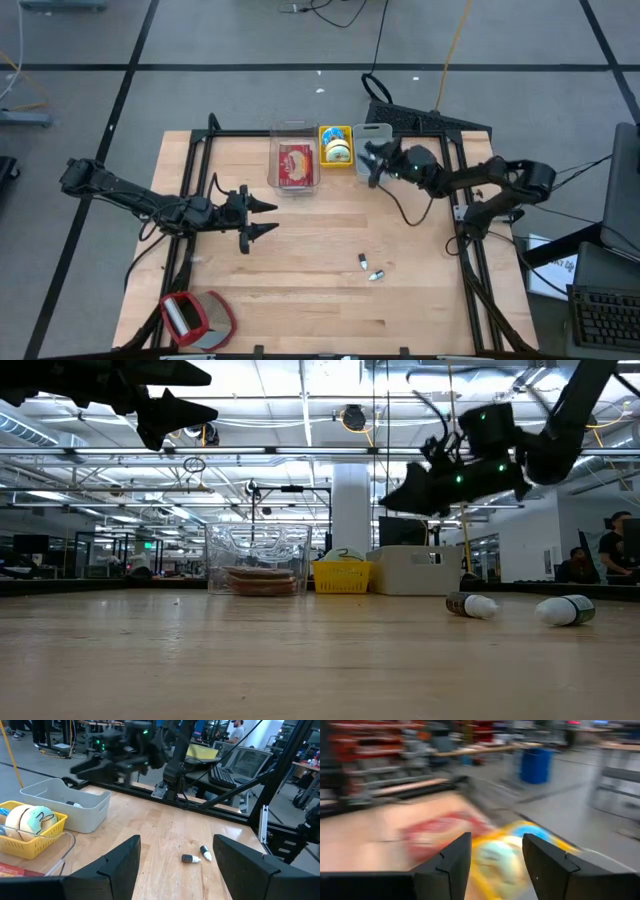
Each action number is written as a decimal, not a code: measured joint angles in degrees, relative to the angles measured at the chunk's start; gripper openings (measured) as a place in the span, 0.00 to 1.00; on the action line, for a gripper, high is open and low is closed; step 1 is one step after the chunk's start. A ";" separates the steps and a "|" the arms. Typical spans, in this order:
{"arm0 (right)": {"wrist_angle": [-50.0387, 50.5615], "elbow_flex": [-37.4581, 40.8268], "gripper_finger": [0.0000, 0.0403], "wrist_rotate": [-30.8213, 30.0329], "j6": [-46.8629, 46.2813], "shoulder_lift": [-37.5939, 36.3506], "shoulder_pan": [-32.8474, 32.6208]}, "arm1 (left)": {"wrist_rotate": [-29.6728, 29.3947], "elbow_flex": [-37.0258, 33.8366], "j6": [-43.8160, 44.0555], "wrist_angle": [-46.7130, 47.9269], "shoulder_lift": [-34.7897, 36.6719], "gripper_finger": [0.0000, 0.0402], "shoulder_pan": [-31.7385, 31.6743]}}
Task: Pick & Place Food Item
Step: Put the green food coloring bottle into the grey bin
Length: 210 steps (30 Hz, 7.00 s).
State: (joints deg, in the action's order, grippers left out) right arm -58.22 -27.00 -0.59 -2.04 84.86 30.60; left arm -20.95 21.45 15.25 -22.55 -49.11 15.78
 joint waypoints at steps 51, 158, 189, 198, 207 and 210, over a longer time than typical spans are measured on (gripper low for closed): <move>56.58 -14.81 0.52 -12.41 -15.77 3.40 -65.43 | 0.01 0.00 -0.01 -0.03 -0.01 0.63 0.01; 53.42 -14.88 0.19 -2.16 -5.60 -3.67 2.99 | 0.00 0.01 0.00 0.00 -0.01 0.63 0.00; 53.77 -14.88 0.21 -2.29 -4.76 -1.25 6.59 | 0.02 0.00 0.00 0.00 -0.01 0.63 0.01; 53.77 -14.88 0.22 -2.29 -4.76 -1.25 6.57 | 0.00 0.00 0.00 0.00 -0.01 0.63 0.00; 53.77 -14.88 0.22 -2.29 -4.76 -1.25 6.57 | 0.02 0.00 0.00 0.00 -0.01 0.63 0.01; 53.77 -14.88 0.23 -2.26 -4.76 -1.25 6.57 | 0.00 0.00 0.00 0.00 -0.01 0.63 0.01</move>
State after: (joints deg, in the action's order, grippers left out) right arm -4.45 -41.89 -2.85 -6.81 83.61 37.17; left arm -20.95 21.45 15.25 -22.55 -49.12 15.78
